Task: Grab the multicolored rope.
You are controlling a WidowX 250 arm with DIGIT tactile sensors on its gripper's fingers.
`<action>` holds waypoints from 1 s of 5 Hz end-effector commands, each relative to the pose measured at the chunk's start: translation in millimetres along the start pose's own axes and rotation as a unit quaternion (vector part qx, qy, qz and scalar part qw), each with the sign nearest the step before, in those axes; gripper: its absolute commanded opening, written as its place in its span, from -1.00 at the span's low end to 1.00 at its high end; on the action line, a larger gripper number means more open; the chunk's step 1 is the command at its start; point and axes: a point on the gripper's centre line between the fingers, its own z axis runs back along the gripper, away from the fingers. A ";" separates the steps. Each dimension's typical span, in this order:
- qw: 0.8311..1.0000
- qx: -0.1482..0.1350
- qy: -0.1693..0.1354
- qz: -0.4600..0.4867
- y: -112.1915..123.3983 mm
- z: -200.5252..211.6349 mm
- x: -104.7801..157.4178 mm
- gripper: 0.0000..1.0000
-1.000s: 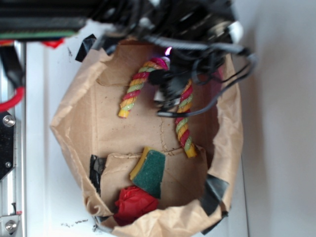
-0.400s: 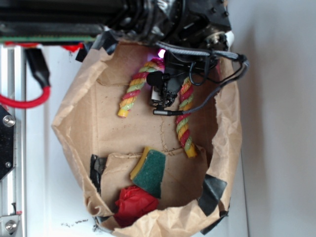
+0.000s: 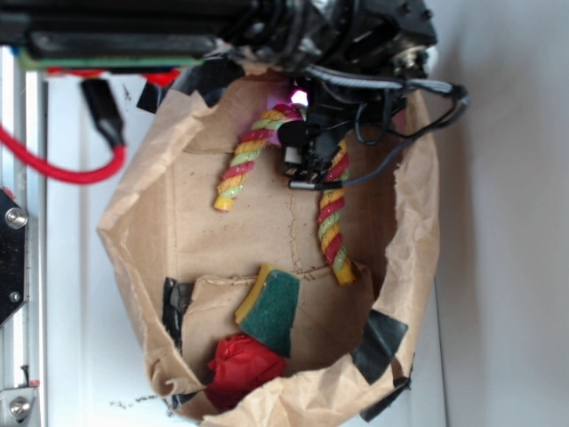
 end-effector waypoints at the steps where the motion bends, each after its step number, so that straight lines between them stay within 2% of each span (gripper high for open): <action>1: 0.997 0.021 -0.079 -0.010 -13.6 43.4 -15.3 -1.00; 2: 0.994 -0.023 -0.110 -0.005 -13.3 77.0 -26.9 -1.00; 3: 0.989 -0.039 -0.144 -0.018 -0.3 112.7 -12.2 -1.00; 4: 0.983 -0.028 -0.180 -0.020 -13.2 138.7 -15.2 -1.00; 5: 0.980 -0.036 -0.195 -0.018 -30.4 163.5 -25.3 -1.00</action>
